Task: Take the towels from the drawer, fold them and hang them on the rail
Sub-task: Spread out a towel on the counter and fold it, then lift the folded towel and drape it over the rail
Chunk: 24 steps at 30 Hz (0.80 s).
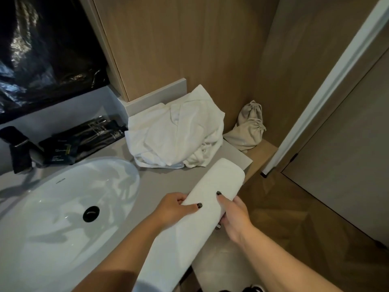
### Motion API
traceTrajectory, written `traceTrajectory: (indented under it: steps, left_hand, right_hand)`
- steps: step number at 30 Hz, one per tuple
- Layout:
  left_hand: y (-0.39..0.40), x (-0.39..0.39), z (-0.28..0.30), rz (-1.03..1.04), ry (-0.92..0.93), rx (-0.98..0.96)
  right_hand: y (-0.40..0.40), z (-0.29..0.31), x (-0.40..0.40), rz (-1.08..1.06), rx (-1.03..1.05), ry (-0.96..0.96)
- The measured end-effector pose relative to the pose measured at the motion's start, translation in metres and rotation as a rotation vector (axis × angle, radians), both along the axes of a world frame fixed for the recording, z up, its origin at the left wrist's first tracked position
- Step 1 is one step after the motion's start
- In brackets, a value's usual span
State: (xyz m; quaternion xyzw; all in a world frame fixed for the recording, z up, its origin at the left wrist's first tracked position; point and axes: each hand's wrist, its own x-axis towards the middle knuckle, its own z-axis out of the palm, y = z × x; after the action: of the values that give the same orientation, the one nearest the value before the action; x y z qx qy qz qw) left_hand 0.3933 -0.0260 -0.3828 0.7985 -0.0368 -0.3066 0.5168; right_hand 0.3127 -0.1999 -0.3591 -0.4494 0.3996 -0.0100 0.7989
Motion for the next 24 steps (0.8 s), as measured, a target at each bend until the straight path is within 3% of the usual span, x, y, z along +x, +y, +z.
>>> traceTrajectory:
  steps: [10,17,24]
  left_hand:
    - [-0.110,-0.020,0.068,0.071,0.066,-0.364]
    - [-0.230,-0.029,0.149,0.039,-0.129,-0.444]
    - [-0.343,-0.045,0.241,0.113,-0.378,-0.545]
  right_hand:
    - [-0.115,0.065,-0.013,0.330,-0.279,-0.253]
    - [-0.238,0.135,-0.029,0.413,-0.415,-0.399]
    - [-0.331,0.206,-0.048,0.360,-0.467,-0.572]
